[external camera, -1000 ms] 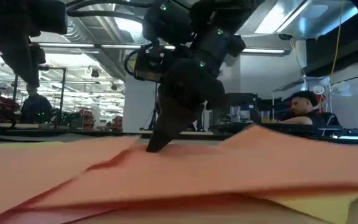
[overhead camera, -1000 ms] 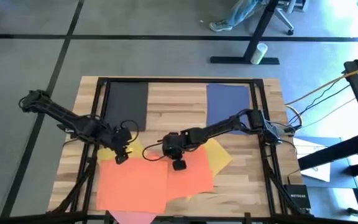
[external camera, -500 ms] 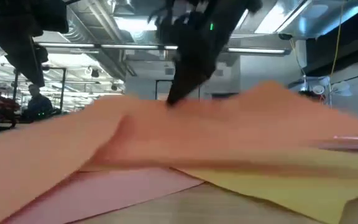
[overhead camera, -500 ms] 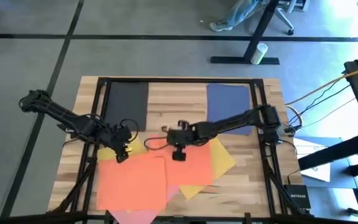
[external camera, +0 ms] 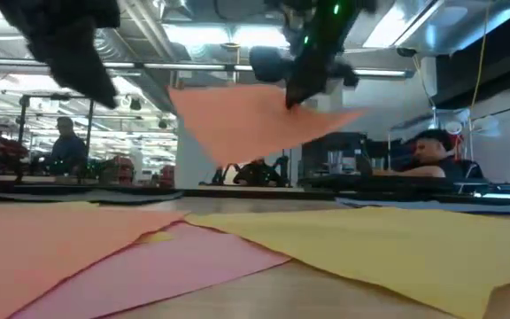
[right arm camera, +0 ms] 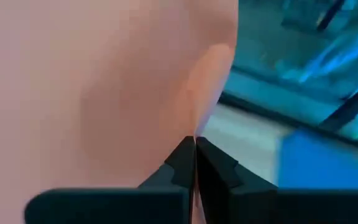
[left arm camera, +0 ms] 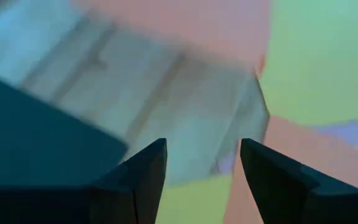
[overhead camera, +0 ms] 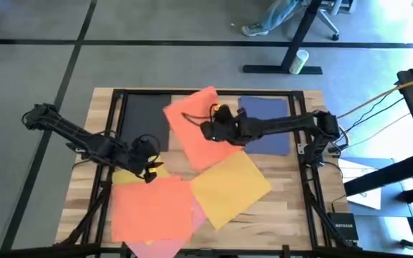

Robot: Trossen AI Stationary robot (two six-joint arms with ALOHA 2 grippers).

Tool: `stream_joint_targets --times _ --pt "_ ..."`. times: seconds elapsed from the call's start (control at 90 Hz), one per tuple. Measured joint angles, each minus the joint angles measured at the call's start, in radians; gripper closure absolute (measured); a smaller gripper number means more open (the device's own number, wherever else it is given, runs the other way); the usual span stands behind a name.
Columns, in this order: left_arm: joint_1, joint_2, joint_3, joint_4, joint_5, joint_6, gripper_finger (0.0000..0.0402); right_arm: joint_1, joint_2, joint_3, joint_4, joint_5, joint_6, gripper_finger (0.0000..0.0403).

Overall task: Organize paper
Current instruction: Put the orange paper to the middle top of the table

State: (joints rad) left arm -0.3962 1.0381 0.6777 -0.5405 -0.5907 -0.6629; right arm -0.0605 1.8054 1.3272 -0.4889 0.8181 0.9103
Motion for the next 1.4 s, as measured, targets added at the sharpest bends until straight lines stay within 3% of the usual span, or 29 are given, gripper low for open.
stream_joint_targets --times 0.111,0.311,0.556,0.789,1.133,1.4 --pt "0.072 0.059 0.0 0.127 -0.067 0.118 0.021 -0.043 0.001 -0.121 0.2 -0.085 0.068 0.0403" --pt "0.31 0.191 0.0 0.3 -0.057 0.331 0.021 -0.074 0.0 -0.301 0.344 -0.097 0.324 0.0403" --pt "0.562 0.392 0.007 0.697 0.245 0.543 0.021 -0.071 0.0 -0.368 0.437 -0.096 0.342 0.0403" --pt "0.759 0.578 0.041 0.76 0.379 0.56 0.021 -0.071 0.0 -0.359 0.44 -0.098 0.291 0.0403" --pt "0.837 0.688 0.044 0.768 0.439 0.547 0.021 -0.079 0.0 -0.358 0.437 -0.17 0.213 0.0399" --pt "0.837 0.69 0.045 0.779 0.439 0.543 0.021 -0.106 0.0 -0.358 0.411 -0.228 0.143 0.0365"
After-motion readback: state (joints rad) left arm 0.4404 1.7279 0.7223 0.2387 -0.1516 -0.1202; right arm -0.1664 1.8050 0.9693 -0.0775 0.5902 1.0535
